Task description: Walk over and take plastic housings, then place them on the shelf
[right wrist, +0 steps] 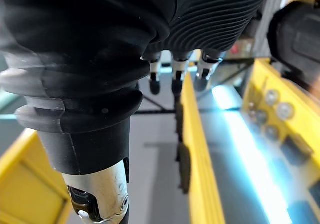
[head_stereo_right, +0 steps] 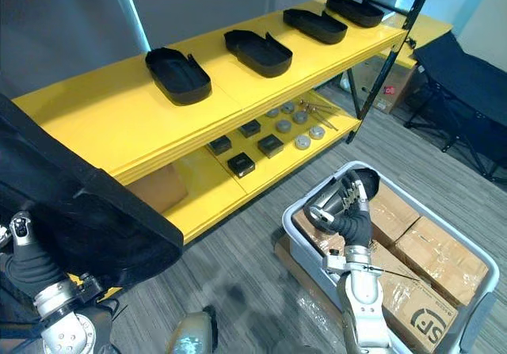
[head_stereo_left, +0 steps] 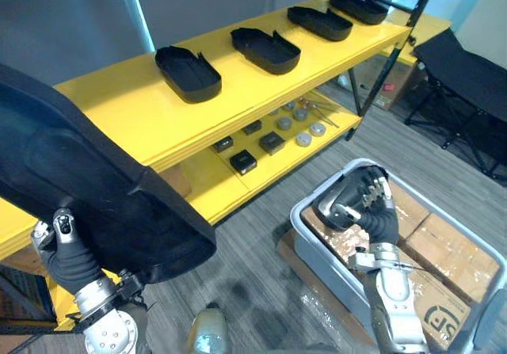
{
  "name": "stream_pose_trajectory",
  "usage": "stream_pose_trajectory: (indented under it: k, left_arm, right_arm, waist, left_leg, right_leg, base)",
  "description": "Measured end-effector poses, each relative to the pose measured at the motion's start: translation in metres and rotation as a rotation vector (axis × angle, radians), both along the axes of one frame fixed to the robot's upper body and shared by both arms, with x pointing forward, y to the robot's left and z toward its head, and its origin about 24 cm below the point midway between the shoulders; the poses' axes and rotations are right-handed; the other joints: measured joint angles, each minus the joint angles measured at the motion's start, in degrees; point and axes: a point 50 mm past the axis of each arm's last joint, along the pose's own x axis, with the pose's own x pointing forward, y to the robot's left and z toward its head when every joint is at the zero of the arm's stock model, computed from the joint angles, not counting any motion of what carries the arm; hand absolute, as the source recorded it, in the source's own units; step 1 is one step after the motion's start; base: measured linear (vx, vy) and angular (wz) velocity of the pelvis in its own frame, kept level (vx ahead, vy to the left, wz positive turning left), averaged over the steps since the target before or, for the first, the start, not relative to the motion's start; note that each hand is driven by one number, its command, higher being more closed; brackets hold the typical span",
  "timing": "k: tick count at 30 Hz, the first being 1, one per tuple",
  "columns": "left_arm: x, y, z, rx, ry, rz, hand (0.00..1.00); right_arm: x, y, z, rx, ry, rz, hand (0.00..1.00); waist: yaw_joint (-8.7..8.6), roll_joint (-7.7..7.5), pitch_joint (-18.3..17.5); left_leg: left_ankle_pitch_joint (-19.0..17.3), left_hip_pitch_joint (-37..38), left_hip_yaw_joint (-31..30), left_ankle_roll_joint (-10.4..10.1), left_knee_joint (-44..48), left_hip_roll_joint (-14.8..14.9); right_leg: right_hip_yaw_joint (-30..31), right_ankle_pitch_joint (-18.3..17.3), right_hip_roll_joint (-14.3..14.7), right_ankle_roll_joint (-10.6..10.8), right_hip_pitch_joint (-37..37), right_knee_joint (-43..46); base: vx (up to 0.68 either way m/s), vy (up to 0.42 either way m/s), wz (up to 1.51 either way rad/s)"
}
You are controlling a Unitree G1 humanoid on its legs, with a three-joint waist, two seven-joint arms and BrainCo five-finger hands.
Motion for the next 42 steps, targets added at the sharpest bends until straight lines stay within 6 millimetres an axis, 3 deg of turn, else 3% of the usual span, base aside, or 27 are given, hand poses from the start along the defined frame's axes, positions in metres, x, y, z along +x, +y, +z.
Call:
stream_pose_trajectory:
  k: [3, 4, 5, 7, 8, 9, 10, 12, 15, 16, 17, 19, 21, 24, 28, 31, 32, 33, 34, 35, 36, 37, 38, 42]
  left_arm:
    - [-0.004, 0.002, 0.006, 0.024, -0.020, 0.027, 1.00]
    - [-0.003, 0.002, 0.008, 0.035, -0.030, 0.028, 1.00]
    - [-0.002, 0.002, 0.010, 0.059, -0.032, 0.029, 1.00]
    - [-0.003, 0.004, 0.014, 0.086, -0.039, 0.035, 1.00]
    - [-0.004, 0.007, 0.016, 0.114, -0.040, 0.044, 1.00]
    - [-0.003, 0.008, 0.019, 0.126, -0.048, 0.045, 1.00]
    - [0.001, 0.008, 0.023, 0.139, -0.073, 0.040, 1.00]
    - [0.005, 0.009, 0.027, 0.141, -0.096, 0.039, 1.00]
    - [0.014, 0.009, 0.027, 0.125, -0.111, 0.042, 1.00]
    - [0.018, 0.009, 0.027, 0.115, -0.110, 0.042, 1.00]
    - [0.022, 0.009, 0.025, 0.106, -0.103, 0.036, 1.00]
    - [0.031, -0.001, 0.016, 0.060, -0.078, -0.006, 1.00]
    - [0.032, -0.003, 0.017, 0.085, -0.076, -0.004, 1.00]
    - [0.031, -0.003, 0.016, 0.081, -0.072, 0.001, 1.00]
    - [0.031, -0.005, 0.016, 0.072, -0.085, 0.004, 1.00]
    - [0.035, -0.015, 0.016, 0.058, -0.088, -0.047, 1.00]
    - [0.037, -0.019, 0.016, 0.062, -0.088, -0.082, 1.00]
    - [0.037, -0.022, 0.017, 0.071, -0.092, -0.108, 1.00]
    - [0.037, -0.022, 0.017, 0.077, -0.096, -0.118, 1.00]
    - [0.037, -0.024, 0.017, 0.082, -0.102, -0.139, 1.00]
    - [0.038, -0.028, 0.018, 0.082, -0.109, -0.171, 1.00]
    - [0.039, -0.030, 0.018, 0.085, -0.114, -0.187, 1.00]
    - [0.039, -0.030, 0.017, 0.092, -0.108, -0.197, 1.00]
    - [0.038, -0.024, 0.007, 0.072, -0.053, -0.210, 1.00]
  right_arm:
    - [0.000, 0.002, -0.002, 0.016, 0.007, -0.012, 0.00]
    - [-0.001, 0.002, -0.005, 0.021, 0.017, -0.017, 0.00]
    - [-0.003, 0.002, -0.007, 0.028, 0.026, -0.031, 0.00]
    - [-0.004, 0.003, -0.007, 0.038, 0.020, -0.037, 0.00]
    - [-0.005, 0.005, -0.005, 0.055, -0.004, -0.043, 0.00]
    - [-0.005, 0.006, -0.003, 0.060, -0.023, -0.043, 0.00]
    - [-0.004, 0.006, 0.001, 0.053, -0.052, -0.041, 0.00]
    - [-0.002, 0.005, 0.004, 0.046, -0.074, -0.038, 0.00]
    - [0.004, 0.003, 0.013, 0.013, -0.108, -0.015, 0.00]
    - [0.005, -0.001, 0.015, 0.001, -0.119, -0.018, 0.00]
    - [0.004, -0.007, 0.018, -0.011, -0.131, -0.032, 0.00]
    - [0.005, -0.029, 0.027, -0.080, -0.156, -0.076, 0.00]
    - [0.008, -0.039, 0.036, -0.116, -0.183, -0.092, 0.00]
    - [0.014, -0.041, 0.048, -0.097, -0.233, -0.073, 0.00]
    - [0.016, -0.032, 0.053, -0.060, -0.286, -0.011, 0.00]
    - [0.012, -0.029, 0.046, -0.028, -0.269, -0.019, 0.00]
    - [0.009, -0.028, 0.043, -0.014, -0.258, -0.037, 0.00]
    - [0.004, -0.028, 0.043, 0.002, -0.262, -0.057, 0.00]
    - [0.003, -0.027, 0.042, 0.013, -0.267, -0.067, 0.00]
    - [0.001, -0.025, 0.041, 0.028, -0.264, -0.075, 0.00]
    - [-0.001, -0.026, 0.041, 0.014, -0.263, -0.088, 0.00]
    - [-0.001, -0.026, 0.041, -0.001, -0.268, -0.094, 0.00]
    - [-0.001, -0.023, 0.042, -0.010, -0.275, -0.093, 0.00]
    - [0.002, -0.006, 0.038, -0.033, -0.274, -0.046, 0.00]
  waist:
    - [0.15, -0.06, 0.43]
    - [-0.01, 0.25, 0.41]
    - [-0.03, 0.22, 0.44]
    - [-0.01, -0.32, 0.74]
    - [-0.16, -0.59, 0.85]
    - [-0.40, -1.00, 0.60]
    - [-0.76, -1.19, 0.49]
    - [-1.36, -1.23, 0.46]
    - [-2.30, -1.15, 0.20]
    - [-2.71, -1.56, -0.04]
    - [-3.79, -2.17, -0.41]
    - [-4.12, 1.69, -2.18]
    - [-4.19, 3.09, -2.97]
    - [-3.93, 3.30, -3.26]
    - [-3.08, 3.05, -4.13]
    - [-3.41, 2.40, -4.11]
    - [-3.52, 2.12, -4.16]
    - [-4.04, 2.13, -4.31]
    - [-4.19, 2.16, -4.32]
    - [-4.58, 2.15, -4.32]
    - [-5.24, 2.14, -4.37]
    - [-5.20, 2.11, -4.37]
    - [-4.66, 1.26, -4.37]
    - [-4.46, 0.96, -4.55]
  left_leg:
    - [-2.75, -0.10, -0.51, 1.39, 1.75, -2.14]
    - [-3.35, 0.09, -1.55, 2.11, 1.96, -2.35]
    - [-3.44, 1.08, -2.52, 2.33, 0.92, -2.45]
    - [-3.32, 2.74, -2.86, 2.55, -0.87, -2.62]
    - [-2.50, 4.86, -3.58, 3.86, -3.75, -2.71]
    - [-2.24, 5.50, -4.37, 4.29, -5.01, -2.20]
    - [-2.06, 6.47, -5.38, 4.46, -6.58, -1.74]
    - [-1.85, 8.17, -5.96, 4.26, -8.66, -1.70]
    - [-1.74, 9.40, -6.49, 2.94, -9.68, -1.72]
    - [-2.08, 9.19, -7.50, 2.21, -9.53, -2.24]
    - [-2.53, 8.66, -9.59, 1.49, -9.20, -3.14]
    - [-2.04, 8.02, -12.40, 0.03, -11.45, -1.38]
    - [-0.66, 8.76, -12.74, -1.38, -13.74, -0.47]
    - [0.10, 12.42, -12.41, -1.47, -15.55, 0.52]
    - [0.81, 11.06, -14.18, -1.21, -16.15, -0.49]
    - [4.70, 10.82, -12.51, 0.14, -18.54, -2.29]
    - [6.76, 10.93, -8.35, 2.78, -19.88, -3.19]
    - [5.97, 10.89, -0.96, 7.66, -21.05, -2.83]
    - [5.28, 10.88, 2.72, 8.92, -21.23, -2.20]
    - [5.25, 10.81, 10.59, 9.19, -20.80, 0.29]
    - [7.12, 11.01, 13.47, 7.48, -20.80, 0.61]
    - [8.58, 11.01, 13.04, 4.72, -21.14, 0.07]
    - [9.17, 11.49, 12.71, 3.34, -22.34, -1.83]
    - [9.39, 13.34, 14.80, 3.57, -23.89, -3.74]
  right_leg:
    - [-0.63, 0.66, -1.86, -0.57, 1.46, 1.63]
    - [0.89, 2.27, -2.55, -3.11, -0.40, 7.13]
    - [3.38, 5.39, -3.14, -7.84, -3.75, 14.06]
    - [6.05, 9.39, -3.42, -11.14, -6.27, 18.66]
    - [10.27, 13.58, -2.85, -9.94, -8.99, 22.79]
    - [12.37, 9.76, -0.96, -8.61, -10.41, 24.17]
    - [13.42, 3.34, 2.84, -8.03, -12.45, 23.60]
    - [13.56, 0.55, 6.55, -8.40, -14.24, 18.49]
    - [16.54, 1.10, 10.80, -8.42, -16.98, 7.38]
    - [18.39, 3.32, 11.97, -8.44, -17.21, 2.37]
    - [20.43, 7.85, 12.74, -7.13, -16.89, 0.19]
    - [17.54, 7.69, 14.51, -8.02, -15.81, -1.94]
    - [16.05, 7.33, 15.08, -8.65, -15.18, -2.18]
    - [15.73, 6.62, 15.96, -9.80, -11.45, -2.67]
    - [13.03, 5.88, 15.17, -9.75, -10.93, -3.67]
    - [7.33, 5.23, 12.22, -9.30, -8.16, -4.69]
    - [3.72, 5.22, 10.28, -9.32, -6.28, -5.13]
    - [-0.02, 5.21, 9.07, -9.34, -5.17, -4.99]
    - [-1.70, 5.19, 8.55, -9.33, -4.78, -4.61]
    - [-4.12, 5.02, 7.56, -9.23, -4.09, -3.53]
    - [-4.91, 3.96, 6.22, -8.01, -3.45, -1.98]
    - [-4.59, 2.95, 5.47, -7.16, -3.42, -1.06]
    - [-3.96, 1.42, 3.89, -6.13, -3.61, -0.16]
    - [-0.86, 2.16, 2.72, -4.84, -3.31, -2.60]
  base:
    - [0.08, 0.152, 0.25]
    - [0.09, 0.225, 0.47]
    - [0.06, 0.203, 0.39]
    - [0.07, 0.132, 0.22]
    - [0.14, 0.081, 0.23]
    - [0.22, 0.041, 0.42]
    - [0.20, -0.011, 0.36]
    - [0.15, -0.036, 0.31]
    - [0.17, -0.110, 0.23]
    - [0.18, -0.162, 0.64]
    - [0.19, -0.189, 0.83]
    - [0.24, -0.200, 0.65]
    - [0.23, -0.159, 0.30]
    - [0.13, -0.067, 0.16]
    - [0.04, -0.014, 0.33]
    - [-0.01, 0.028, 1.09]
    - [-0.02, 0.061, 1.78]
    - [-0.04, 0.084, 1.69]
    - [-0.03, 0.064, 1.60]
    - [-0.02, 0.076, 1.52]
    - [-0.01, 0.110, 1.39]
    - [-0.03, 0.174, 0.99]
    - [-0.04, 0.159, 0.39]
    - [-0.05, 0.131, -0.19]
